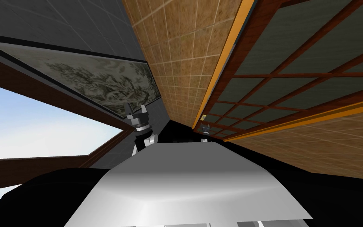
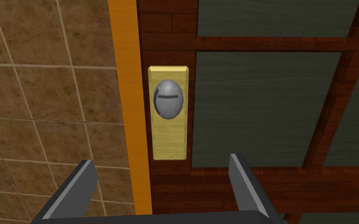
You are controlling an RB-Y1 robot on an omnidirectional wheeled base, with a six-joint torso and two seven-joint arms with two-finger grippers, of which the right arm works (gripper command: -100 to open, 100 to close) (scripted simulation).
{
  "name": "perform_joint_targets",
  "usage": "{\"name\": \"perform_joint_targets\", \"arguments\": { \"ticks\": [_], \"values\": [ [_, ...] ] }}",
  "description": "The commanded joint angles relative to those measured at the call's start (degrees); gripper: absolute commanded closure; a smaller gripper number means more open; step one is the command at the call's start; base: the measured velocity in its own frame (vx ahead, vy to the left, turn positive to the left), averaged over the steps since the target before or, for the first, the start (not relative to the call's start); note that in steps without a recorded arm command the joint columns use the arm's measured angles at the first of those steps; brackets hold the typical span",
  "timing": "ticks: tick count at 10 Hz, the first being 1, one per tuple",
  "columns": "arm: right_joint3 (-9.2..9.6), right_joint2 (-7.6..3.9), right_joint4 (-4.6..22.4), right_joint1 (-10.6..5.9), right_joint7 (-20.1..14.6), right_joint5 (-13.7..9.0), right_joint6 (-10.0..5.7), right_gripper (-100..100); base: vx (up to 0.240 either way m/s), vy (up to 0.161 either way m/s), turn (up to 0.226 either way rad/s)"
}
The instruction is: Pull the door open
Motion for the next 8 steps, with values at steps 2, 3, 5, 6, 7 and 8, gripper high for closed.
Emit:
{"name": "perform_joint_targets", "arguments": {
  "ticks": [2,3,5,6,7,8],
  "values": [
    [0.00,0.16,-0.19,0.02,-1.15,-0.06,0.17,-100,-0.024,-0.003,0.005],
    [-0.37,-0.78,0.25,0.30,-2.26,-0.38,-0.15,-100,0.093,-0.020,0.082],
    [-0.81,-1.92,0.81,0.62,-3.29,-0.77,-0.59,-100,0.194,0.001,0.080],
    [-1.15,-2.78,1.25,0.88,-4.08,-1.06,-0.93,-100,0.202,-0.010,0.106],
    [-1.49,-3.66,1.68,1.13,-4.88,-1.35,-1.27,-100,0.204,-0.033,0.099],
    [-1.82,-4.48,2.09,1.37,-5.63,-1.63,-1.59,-100,0.233,-0.029,0.107]
  ]
}}
